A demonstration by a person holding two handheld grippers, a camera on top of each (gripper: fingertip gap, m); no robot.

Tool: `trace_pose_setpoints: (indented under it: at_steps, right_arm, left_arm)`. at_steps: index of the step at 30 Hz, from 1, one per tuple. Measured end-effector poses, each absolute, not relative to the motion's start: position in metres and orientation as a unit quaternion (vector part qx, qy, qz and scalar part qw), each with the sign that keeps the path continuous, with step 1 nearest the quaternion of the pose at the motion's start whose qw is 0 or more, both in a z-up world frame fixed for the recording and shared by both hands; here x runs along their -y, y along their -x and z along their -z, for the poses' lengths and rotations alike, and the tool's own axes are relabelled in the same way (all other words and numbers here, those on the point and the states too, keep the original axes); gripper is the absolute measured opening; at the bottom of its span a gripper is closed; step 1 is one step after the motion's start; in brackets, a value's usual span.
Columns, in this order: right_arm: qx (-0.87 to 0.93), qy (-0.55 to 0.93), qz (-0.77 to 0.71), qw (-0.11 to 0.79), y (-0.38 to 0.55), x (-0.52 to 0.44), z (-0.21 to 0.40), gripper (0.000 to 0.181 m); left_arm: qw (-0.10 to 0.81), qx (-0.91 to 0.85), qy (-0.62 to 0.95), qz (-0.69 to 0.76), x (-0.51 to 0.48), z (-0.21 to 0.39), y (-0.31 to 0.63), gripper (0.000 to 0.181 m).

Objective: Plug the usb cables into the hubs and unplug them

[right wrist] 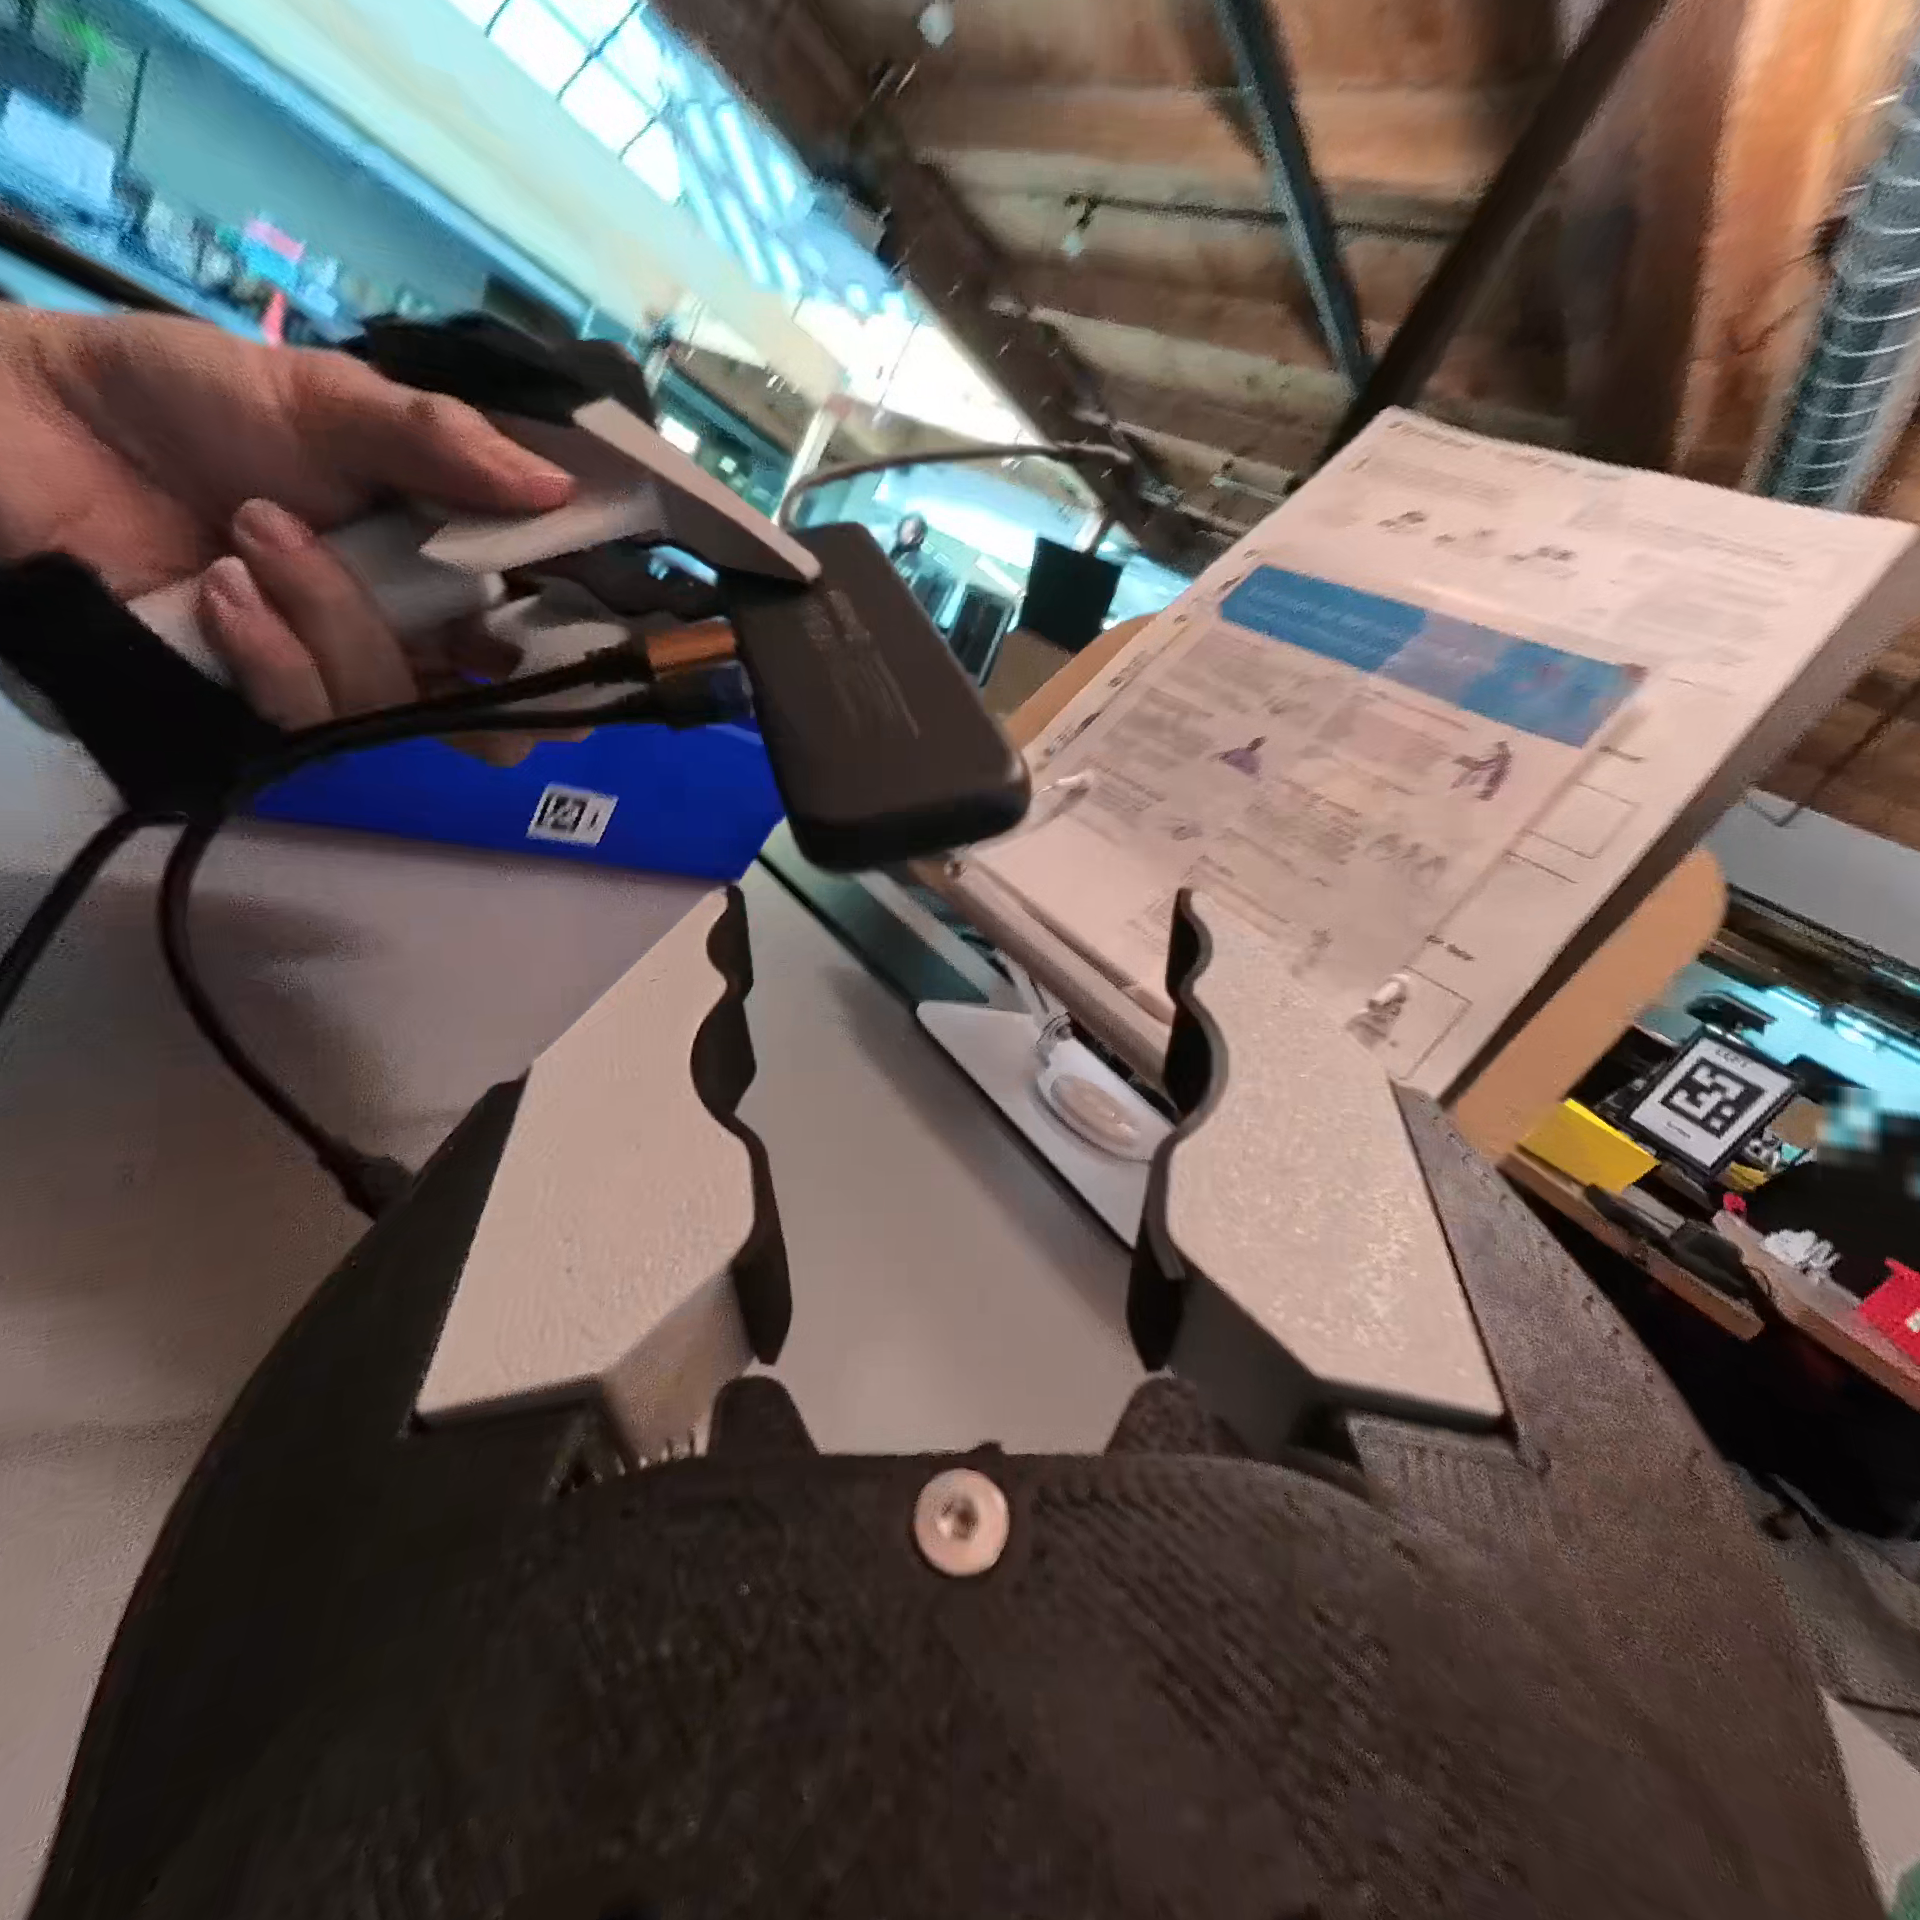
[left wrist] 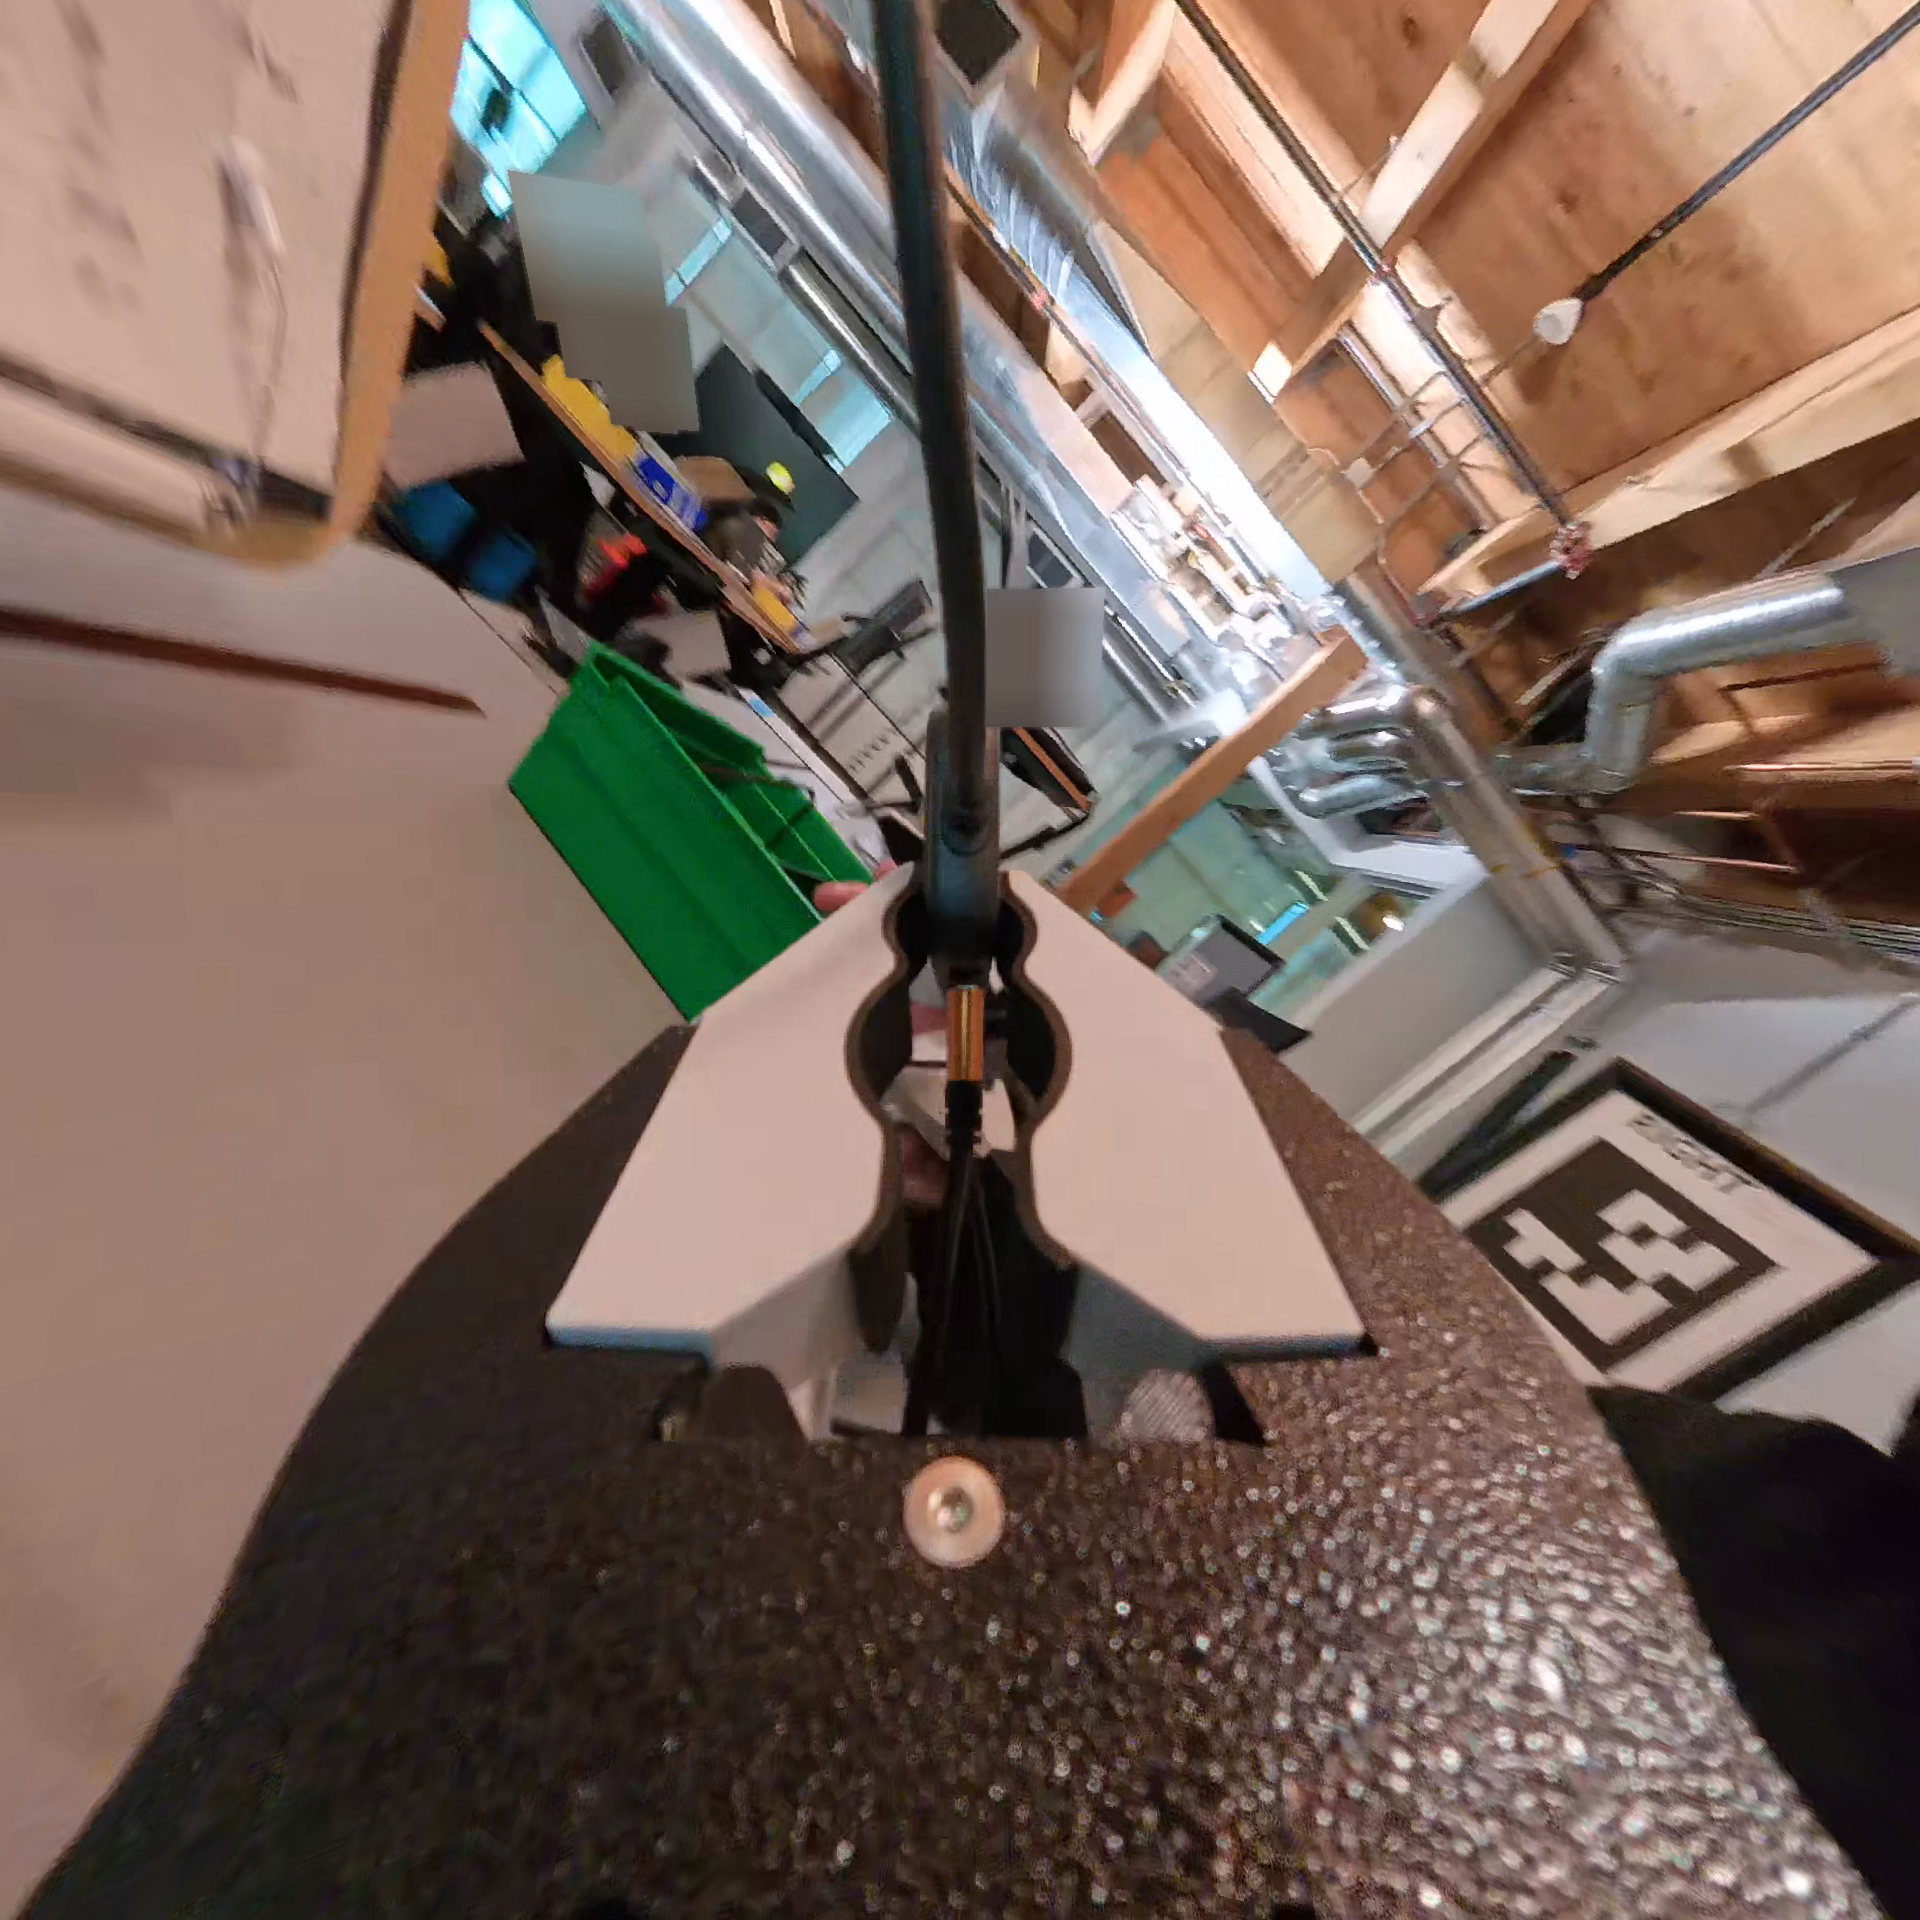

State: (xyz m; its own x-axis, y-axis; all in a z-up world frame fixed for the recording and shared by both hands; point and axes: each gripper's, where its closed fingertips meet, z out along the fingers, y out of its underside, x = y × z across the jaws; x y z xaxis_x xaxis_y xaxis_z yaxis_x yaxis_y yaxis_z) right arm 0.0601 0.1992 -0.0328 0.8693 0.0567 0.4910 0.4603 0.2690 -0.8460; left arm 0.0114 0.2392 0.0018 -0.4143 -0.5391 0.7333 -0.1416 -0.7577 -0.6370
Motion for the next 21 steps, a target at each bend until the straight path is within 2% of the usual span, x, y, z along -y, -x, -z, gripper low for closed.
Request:
trace_pose_setpoints:
  at_steps: [2, 9, 11, 21]
  right_arm:
    - [0.244, 0.581, 0.136, 0.765, -0.05, -0.2, 0.036, 0.078]
    - [0.286, 0.604, 0.121, 0.734, -0.034, -0.206, 0.055, 0.047]
    - [0.282, 0.603, 0.117, 0.737, -0.033, -0.206, 0.055, 0.053]
    - [0.256, 0.646, 0.055, 0.717, -0.028, -0.21, 0.054, 0.053]
  left_arm:
    - [0.091, -0.326, 0.537, 0.773, -0.235, 0.018, -0.014, 0.009]
    - [0.036, -0.308, 0.523, 0.794, -0.227, 0.039, -0.015, 0.009]
    - [0.022, -0.305, 0.524, 0.795, -0.225, 0.045, -0.017, 0.009]
    - [0.014, -0.292, 0.514, 0.807, -0.224, 0.046, -0.018, 0.011]
